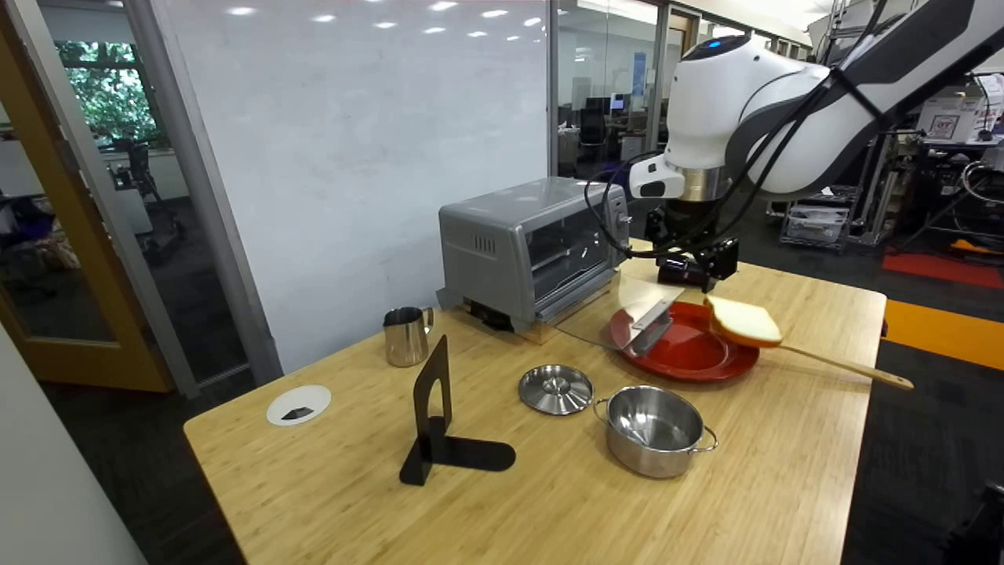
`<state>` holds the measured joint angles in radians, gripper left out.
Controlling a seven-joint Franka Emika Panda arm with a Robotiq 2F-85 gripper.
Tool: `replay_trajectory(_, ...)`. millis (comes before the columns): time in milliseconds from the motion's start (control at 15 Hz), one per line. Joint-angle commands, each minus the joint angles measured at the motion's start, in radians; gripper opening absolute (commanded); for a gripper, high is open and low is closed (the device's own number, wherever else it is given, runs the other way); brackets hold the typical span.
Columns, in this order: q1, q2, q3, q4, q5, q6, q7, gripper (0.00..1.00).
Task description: Pull open the grill
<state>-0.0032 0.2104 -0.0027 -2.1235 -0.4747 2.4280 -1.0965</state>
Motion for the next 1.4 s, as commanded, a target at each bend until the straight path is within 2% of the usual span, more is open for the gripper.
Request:
replay_trajectory(0, 0.001, 0.001, 0.0, 0.028, 0.004, -0.096, 0.021, 1.0)
replay_trajectory(133, -0.003, -0.004, 0.005, 0.028, 0.017, -0.096, 0.024, 1.0)
replay_trajectory(533, -0.009, -0.025, 0.011, 0.028, 0.065, 0.023, 0.079, 1.0)
replay_trajectory(800, -0.009, -0.055, 0.021, 0.056, 0.186, 0.008, 0.129, 1.0)
replay_trajectory(1000, -0.004, -0.089, 0.022, 0.082, 0.274, -0.002, 0.24, 1.0)
replay_trajectory(1333, 0.008, -0.141, 0.01, 0.129, 0.234, -0.024, 0.551, 1.0)
